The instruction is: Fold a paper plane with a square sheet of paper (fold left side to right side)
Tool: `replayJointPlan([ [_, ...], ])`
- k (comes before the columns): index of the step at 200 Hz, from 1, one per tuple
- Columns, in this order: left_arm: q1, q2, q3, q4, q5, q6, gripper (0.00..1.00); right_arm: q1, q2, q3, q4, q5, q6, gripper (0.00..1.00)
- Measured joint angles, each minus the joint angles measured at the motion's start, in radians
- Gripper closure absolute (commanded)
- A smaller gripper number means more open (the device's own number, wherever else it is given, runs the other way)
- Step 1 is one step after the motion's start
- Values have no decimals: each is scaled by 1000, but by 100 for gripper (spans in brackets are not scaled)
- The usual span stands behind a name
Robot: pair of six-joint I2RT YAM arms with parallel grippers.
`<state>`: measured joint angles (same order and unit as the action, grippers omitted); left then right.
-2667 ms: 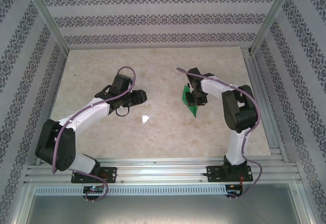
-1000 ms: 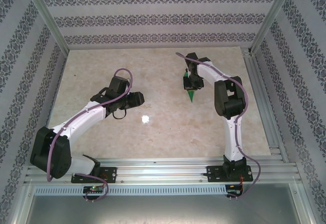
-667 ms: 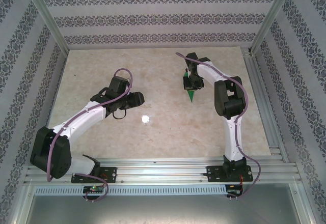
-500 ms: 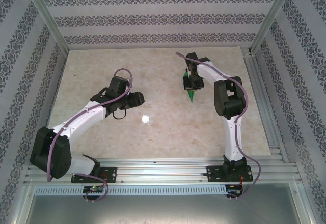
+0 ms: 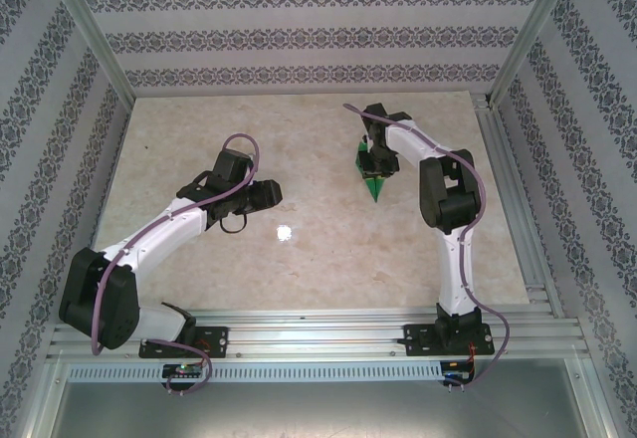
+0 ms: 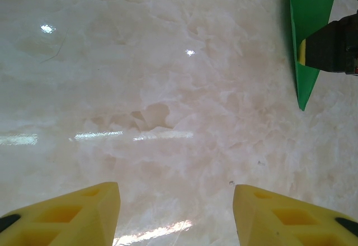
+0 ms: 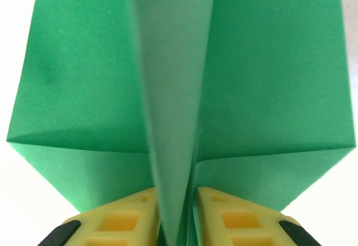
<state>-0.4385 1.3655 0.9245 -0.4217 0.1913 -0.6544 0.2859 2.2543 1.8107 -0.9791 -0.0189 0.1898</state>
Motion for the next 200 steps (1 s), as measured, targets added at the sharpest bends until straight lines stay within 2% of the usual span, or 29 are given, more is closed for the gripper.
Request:
replayJointPlan([
  [65,0,-61,0,-24,-26,7,30,2,-222,-59,-15,17,-1,59],
  [113,12,-183,-19,-44,-105,15,20,2,-570,-283,38,44,0,47],
  [123,18,-223,-37,-46,-143,15,18,0,-674,-355,68,51,2,42],
  [151,31,-356,-108,-52,-283,16,11,-24,-977,-586,192,92,-4,19],
  [155,33,-377,-118,-52,-306,18,10,-32,-1019,-626,216,101,0,7],
  [158,33,-391,-125,-52,-323,19,9,-40,-1048,-651,232,106,-5,3],
  [179,44,-489,-171,-42,-452,50,6,-116,-1229,-851,361,139,-4,2],
  [200,51,-547,-224,11,-588,123,6,-214,-1323,-1023,499,154,0,2],
])
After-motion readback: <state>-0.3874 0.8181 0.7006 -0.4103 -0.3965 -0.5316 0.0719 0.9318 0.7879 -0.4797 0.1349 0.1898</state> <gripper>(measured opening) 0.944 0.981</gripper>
